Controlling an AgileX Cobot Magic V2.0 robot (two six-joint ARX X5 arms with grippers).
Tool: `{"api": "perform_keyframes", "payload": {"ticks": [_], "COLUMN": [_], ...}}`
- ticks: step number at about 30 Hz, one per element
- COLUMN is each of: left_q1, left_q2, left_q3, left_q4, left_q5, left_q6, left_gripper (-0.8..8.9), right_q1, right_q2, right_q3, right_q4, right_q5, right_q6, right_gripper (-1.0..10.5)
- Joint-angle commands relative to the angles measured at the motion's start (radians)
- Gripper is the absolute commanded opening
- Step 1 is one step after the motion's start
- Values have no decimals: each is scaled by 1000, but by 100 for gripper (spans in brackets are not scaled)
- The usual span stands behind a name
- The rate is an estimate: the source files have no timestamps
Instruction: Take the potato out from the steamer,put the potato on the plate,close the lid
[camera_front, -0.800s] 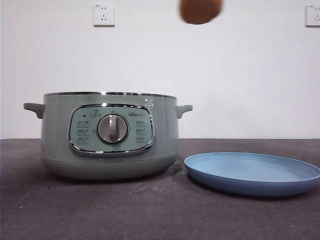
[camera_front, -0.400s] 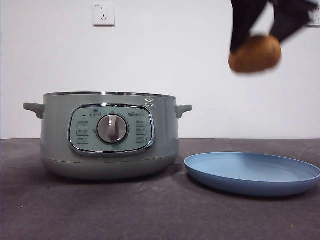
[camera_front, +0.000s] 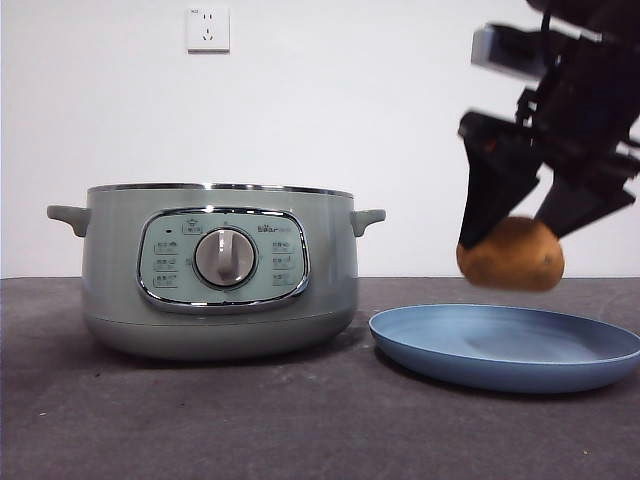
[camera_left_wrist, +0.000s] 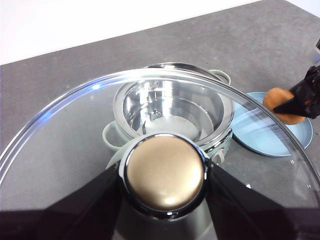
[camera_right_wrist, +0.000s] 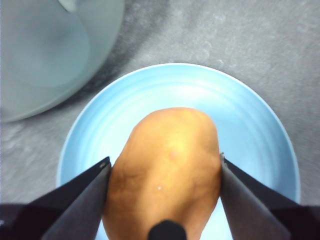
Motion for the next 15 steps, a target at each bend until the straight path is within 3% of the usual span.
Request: {"api": "perform_keyframes", "payload": {"ticks": [1,15], "left_q1": [2,2], "left_q2": [-9,1], "left_q3": [6,6], "left_q4": [50,74], "left_q5": [8,10], "left_q6": [7,7], "left_gripper": [-9,-9], "right_q1": [-2,-7], "right_q2": [43,186], "right_q3": [-24,-24], "right_q4": [52,107], "right_q5": [-1,-2], "right_q6": [14,26], "right_gripper": [-15,13]}}
